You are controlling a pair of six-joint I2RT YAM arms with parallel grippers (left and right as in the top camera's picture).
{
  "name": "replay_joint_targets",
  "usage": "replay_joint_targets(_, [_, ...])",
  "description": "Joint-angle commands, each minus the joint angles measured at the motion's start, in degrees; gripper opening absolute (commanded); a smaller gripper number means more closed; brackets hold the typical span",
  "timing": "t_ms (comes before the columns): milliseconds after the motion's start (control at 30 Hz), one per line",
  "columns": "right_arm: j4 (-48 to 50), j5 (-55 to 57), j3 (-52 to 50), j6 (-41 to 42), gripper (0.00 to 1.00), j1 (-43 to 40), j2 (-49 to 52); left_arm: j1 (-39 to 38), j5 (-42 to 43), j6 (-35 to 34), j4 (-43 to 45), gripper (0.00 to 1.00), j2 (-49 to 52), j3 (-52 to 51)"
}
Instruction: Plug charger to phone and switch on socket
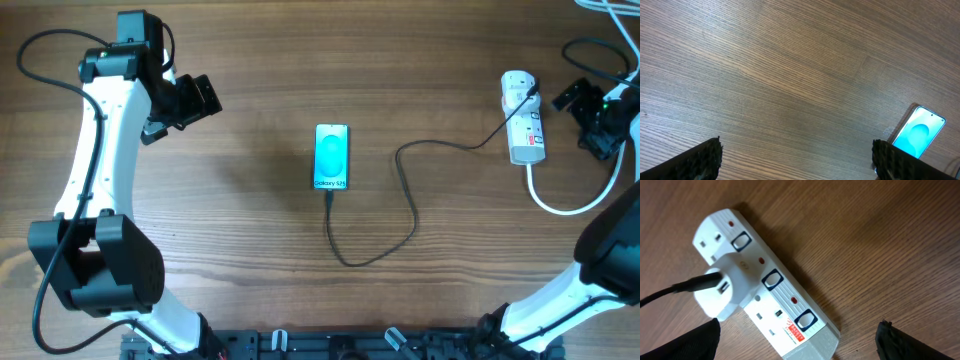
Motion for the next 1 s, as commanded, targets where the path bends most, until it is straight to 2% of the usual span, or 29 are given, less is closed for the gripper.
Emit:
replay_joint_targets(0, [1.0, -0.1, 0.6, 3.8, 1.0, 0.5, 3.2, 0.1, -0.7, -0.5, 0.0, 1.0, -0.3, 0.0])
replay_joint_targets(100, [1.9, 0.2, 0.6, 3.7, 1.0, 0.8, 4.2, 0.1, -0.7, -0.5, 0.0, 1.0, -0.3, 0.0])
replay_joint_targets(233, [2.0, 9.2, 0.5, 5.6, 1.0, 0.7, 4.7, 0.1, -0.7, -0.5, 0.0, 1.0, -0.3, 0.0])
replay_joint_targets(400, [5.7, 9.0, -2.1, 3.3, 1.0, 0.7, 4.7, 0.1, -0.7, -0.5, 0.0, 1.0, -0.3, 0.0])
replay_joint_targets(467, [6.9, 5.2, -2.1, 0.9, 1.0, 0.8, 4.8, 0.1, -0.7, -0.5, 0.0, 1.0, -0.3, 0.0])
replay_joint_targets(967, [9.4, 5.1, -2.1, 4.3, 1.0, 1.9, 10.9, 0.1, -0.7, -0.5, 0.0, 1.0, -0.3, 0.0])
